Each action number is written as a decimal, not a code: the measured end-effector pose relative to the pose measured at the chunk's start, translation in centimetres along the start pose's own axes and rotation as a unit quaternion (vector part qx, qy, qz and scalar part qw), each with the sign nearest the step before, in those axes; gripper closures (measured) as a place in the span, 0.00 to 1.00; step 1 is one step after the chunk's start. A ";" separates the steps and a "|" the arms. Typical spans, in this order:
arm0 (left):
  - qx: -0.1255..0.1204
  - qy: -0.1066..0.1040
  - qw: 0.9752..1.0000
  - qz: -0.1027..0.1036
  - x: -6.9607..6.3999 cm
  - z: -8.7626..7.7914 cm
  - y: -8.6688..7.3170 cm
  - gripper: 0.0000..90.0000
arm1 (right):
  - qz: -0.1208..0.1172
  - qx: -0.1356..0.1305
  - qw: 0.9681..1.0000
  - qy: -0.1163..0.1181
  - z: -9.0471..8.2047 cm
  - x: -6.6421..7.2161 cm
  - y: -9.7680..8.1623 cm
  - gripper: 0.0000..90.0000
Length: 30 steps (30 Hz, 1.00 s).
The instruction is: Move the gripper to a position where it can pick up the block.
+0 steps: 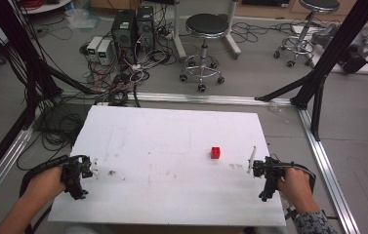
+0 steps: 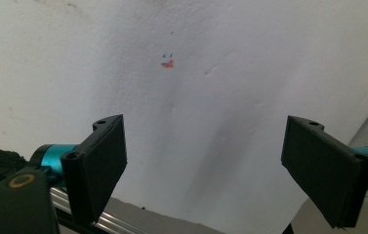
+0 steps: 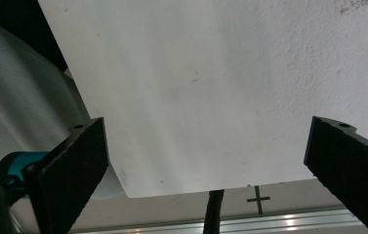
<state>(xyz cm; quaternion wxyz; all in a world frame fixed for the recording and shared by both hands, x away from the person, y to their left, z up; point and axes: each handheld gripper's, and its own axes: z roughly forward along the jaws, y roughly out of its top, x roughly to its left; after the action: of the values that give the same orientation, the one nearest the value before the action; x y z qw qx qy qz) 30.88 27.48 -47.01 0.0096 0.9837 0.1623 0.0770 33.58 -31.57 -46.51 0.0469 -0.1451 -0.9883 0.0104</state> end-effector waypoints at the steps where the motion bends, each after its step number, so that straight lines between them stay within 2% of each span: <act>1: -0.004 0.002 1.000 -0.004 0.0 0.0 0.0 0.19 | 0.001 -0.003 1.000 -0.002 -0.1 -0.1 -0.1 0.02; 9: -0.003 0.003 1.000 -0.003 0.0 -0.3 0.1 0.19 | -0.003 -0.006 1.000 -0.001 -0.4 -0.6 0.0 0.02; 11: -0.005 0.001 1.000 -0.004 0.0 -0.2 0.1 0.19 | 0.003 -0.010 1.000 -0.002 -0.5 -1.0 0.1 0.02; 14: -0.008 0.002 1.000 -0.007 0.0 -0.2 0.0 0.19 | -0.027 -0.008 1.000 -0.012 -0.6 -1.7 0.2 0.02; 17: -0.007 0.004 1.000 -0.008 0.0 -0.2 -0.3 0.19 | -0.025 -0.012 0.999 -0.017 -0.6 -2.3 0.2 0.05; 21: -0.011 0.005 1.000 -0.016 -0.1 -0.3 -0.5 0.19 | -0.022 -0.026 0.999 -0.021 -0.8 -4.5 -0.2 0.05; 25: -0.012 0.004 1.000 -0.020 0.0 -0.4 -0.8 0.19 | -0.018 -0.036 0.999 -0.009 -1.1 -5.5 -0.3 0.05; 30: -0.012 0.008 1.000 -0.020 0.2 -0.5 -0.9 0.19 | -0.027 -0.048 0.998 -0.019 -2.5 -7.6 0.5 0.05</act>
<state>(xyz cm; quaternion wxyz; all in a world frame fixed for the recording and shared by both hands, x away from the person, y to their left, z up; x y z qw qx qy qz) 30.69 28.44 -46.48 0.0213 0.9794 0.1812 0.0862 41.18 -33.30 -44.76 0.0211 -0.1198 -0.9920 -0.0353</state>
